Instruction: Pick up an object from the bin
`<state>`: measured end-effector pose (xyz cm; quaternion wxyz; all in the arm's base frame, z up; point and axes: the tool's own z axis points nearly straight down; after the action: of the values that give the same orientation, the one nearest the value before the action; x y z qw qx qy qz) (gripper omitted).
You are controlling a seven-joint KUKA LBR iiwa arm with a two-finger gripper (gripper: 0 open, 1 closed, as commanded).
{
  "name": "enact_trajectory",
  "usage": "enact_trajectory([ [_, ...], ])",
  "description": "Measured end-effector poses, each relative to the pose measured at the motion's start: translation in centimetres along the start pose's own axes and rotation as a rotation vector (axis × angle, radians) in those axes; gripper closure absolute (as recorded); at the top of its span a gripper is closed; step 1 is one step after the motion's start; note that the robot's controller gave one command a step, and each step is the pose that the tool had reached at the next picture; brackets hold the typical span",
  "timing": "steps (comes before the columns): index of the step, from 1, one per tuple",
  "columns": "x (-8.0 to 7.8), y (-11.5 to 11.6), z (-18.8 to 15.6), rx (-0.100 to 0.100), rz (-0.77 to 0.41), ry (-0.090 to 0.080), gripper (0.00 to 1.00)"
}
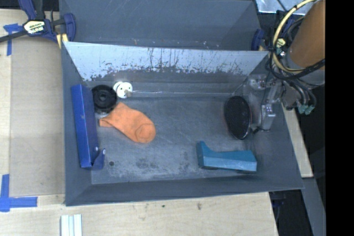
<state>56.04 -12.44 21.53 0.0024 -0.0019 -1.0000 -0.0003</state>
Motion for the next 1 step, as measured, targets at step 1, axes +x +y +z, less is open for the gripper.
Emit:
enact_trajectory([
  [1,-0.14,0.06,-0.49,0.001,-0.003,-0.008,0.0],
])
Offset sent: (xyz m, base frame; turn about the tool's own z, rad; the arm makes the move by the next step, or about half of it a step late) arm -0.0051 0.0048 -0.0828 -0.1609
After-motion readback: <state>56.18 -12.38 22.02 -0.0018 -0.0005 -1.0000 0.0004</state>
